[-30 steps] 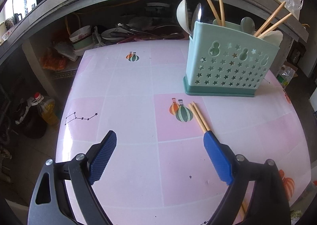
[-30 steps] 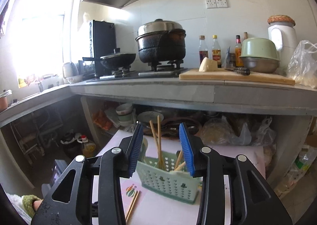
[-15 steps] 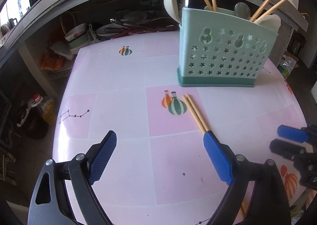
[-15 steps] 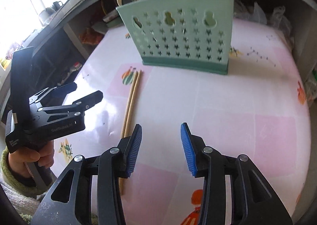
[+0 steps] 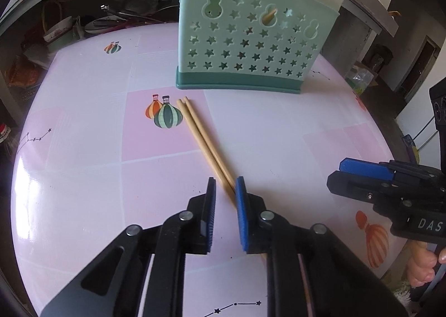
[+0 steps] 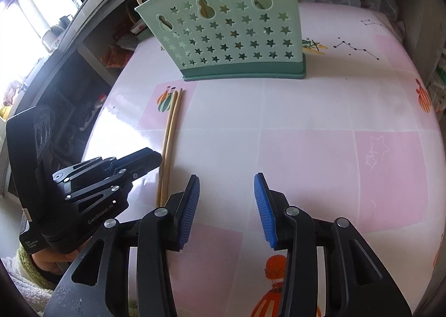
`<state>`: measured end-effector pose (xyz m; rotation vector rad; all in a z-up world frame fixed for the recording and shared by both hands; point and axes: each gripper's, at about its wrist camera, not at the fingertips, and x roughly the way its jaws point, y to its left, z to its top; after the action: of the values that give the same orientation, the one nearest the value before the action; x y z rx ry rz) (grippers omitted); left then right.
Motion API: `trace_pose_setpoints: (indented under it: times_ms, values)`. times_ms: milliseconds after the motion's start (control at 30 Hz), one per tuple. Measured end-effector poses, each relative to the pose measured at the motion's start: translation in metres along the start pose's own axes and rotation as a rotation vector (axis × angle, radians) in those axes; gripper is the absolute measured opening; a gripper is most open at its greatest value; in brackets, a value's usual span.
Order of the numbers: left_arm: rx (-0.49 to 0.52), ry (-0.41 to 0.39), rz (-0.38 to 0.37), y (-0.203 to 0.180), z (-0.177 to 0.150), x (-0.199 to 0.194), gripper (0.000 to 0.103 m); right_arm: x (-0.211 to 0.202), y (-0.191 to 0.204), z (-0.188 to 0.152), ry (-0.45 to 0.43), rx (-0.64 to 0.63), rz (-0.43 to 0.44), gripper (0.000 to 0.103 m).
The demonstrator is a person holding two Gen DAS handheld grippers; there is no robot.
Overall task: Organize utensils
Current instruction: 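Move both tools down to the last two chopsticks and close the left tool, then grasp the other chopstick with the right tool while the left tool holds its chopstick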
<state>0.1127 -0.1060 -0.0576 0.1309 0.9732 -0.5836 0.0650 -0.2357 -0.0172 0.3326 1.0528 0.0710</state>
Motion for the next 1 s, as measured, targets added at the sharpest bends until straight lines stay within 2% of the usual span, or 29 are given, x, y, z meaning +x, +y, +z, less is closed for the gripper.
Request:
trace_pose_setpoints:
  times_ms: [267,567,800,933,1000]
  values:
    - [0.016,0.0,0.015,-0.004,-0.001,0.004,0.006,-0.004,-0.003,-0.003,-0.001,0.005,0.015,0.04]
    - [-0.024,0.001,0.068,0.017,-0.006,-0.003,0.003,-0.001,0.004,-0.002,0.013,-0.018,0.038,0.04]
    - [-0.065,-0.002,0.113,0.032,-0.007,-0.009,0.003,0.022,0.04,0.006,0.042,-0.134,0.089,0.04]
    - [-0.066,0.0,0.142,0.034,-0.008,-0.011,0.002,0.04,0.057,0.007,0.073,-0.195,0.084,0.04]
    - [-0.071,0.001,0.15,0.036,-0.009,-0.012,0.002,0.046,0.065,0.007,0.066,-0.241,0.053,0.037]
